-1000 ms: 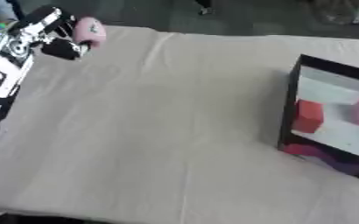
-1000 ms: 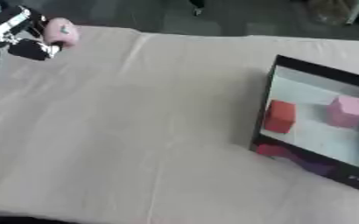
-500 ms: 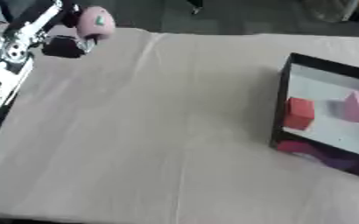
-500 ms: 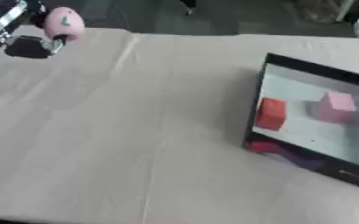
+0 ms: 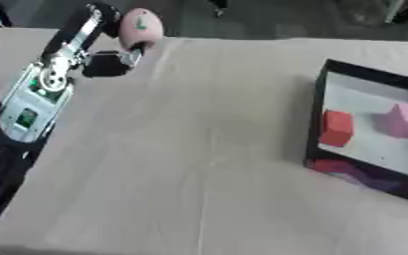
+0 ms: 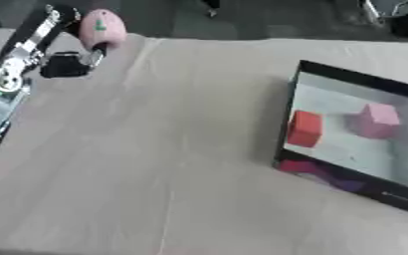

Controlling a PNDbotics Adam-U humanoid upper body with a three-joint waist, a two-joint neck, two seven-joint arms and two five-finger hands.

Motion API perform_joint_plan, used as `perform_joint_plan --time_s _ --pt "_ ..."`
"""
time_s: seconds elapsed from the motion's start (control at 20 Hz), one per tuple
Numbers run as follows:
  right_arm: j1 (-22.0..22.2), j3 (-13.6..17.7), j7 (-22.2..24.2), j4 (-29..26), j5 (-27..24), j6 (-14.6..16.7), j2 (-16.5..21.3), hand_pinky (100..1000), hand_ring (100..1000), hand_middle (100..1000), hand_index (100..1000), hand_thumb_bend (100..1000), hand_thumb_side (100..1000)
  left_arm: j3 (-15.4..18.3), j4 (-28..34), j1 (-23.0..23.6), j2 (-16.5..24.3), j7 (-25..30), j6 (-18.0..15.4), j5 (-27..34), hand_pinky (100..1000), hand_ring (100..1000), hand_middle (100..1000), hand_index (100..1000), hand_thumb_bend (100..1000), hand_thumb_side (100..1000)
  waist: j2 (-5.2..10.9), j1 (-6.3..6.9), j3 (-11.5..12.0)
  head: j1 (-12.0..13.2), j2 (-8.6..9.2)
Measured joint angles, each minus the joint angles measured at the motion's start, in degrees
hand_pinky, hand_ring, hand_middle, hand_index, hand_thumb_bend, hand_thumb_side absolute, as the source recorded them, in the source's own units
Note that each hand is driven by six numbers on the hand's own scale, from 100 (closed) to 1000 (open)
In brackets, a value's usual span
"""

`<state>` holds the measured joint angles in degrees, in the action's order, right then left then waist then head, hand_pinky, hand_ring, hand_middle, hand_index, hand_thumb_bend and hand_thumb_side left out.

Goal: Pick up the objects with one hand, pass them to the other hand, and then place them into the box on the other side of the table.

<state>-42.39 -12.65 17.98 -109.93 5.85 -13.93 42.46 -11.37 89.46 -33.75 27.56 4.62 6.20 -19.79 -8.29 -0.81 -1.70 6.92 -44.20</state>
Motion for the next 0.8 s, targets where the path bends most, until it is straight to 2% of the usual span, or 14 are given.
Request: perform_joint_plan --time_s 0.25,0.45,0.5,0.55,0.8 --pt "-3.09 -2.62 4.57 -0.28 3.89 0.74 -2.67 974 1000 825 922 100 175 -1.04 -0.09 0.04 -2.63 -2.24 -2.20 3.11 695 593 523 485 100 225 0.03 0.00 -0.13 -0.04 0.00" --pt "-4.86 -4.72 7.92 -0.22 7.02 1.13 -5.21 969 1000 823 919 100 175 -1.93 -1.38 0.28 -4.64 -3.68 -4.06 5.75 696 593 522 486 100 231 0.17 -0.07 -0.26 -0.14 0.00" --pt "-5.15 -5.17 8.68 -0.16 7.80 1.22 -5.86 967 1000 820 919 100 122 -2.09 -1.78 0.32 -5.07 -3.94 -4.47 5.92 696 593 522 486 100 230 0.23 -0.12 -0.29 -0.22 0.00" --pt "-5.49 -5.67 9.40 0.11 8.56 1.30 -6.51 967 1000 822 919 100 183 -2.28 -2.20 0.35 -5.53 -4.17 -4.80 5.94 697 595 524 487 100 227 0.27 -0.17 -0.30 -0.32 0.00" --pt "-6.73 -8.17 12.48 1.76 11.76 1.99 -9.54 964 1000 822 920 100 192 -3.00 -3.79 0.40 -7.48 -4.29 -6.19 5.03 697 594 523 486 100 226 0.28 -0.34 -0.28 -0.64 0.00"
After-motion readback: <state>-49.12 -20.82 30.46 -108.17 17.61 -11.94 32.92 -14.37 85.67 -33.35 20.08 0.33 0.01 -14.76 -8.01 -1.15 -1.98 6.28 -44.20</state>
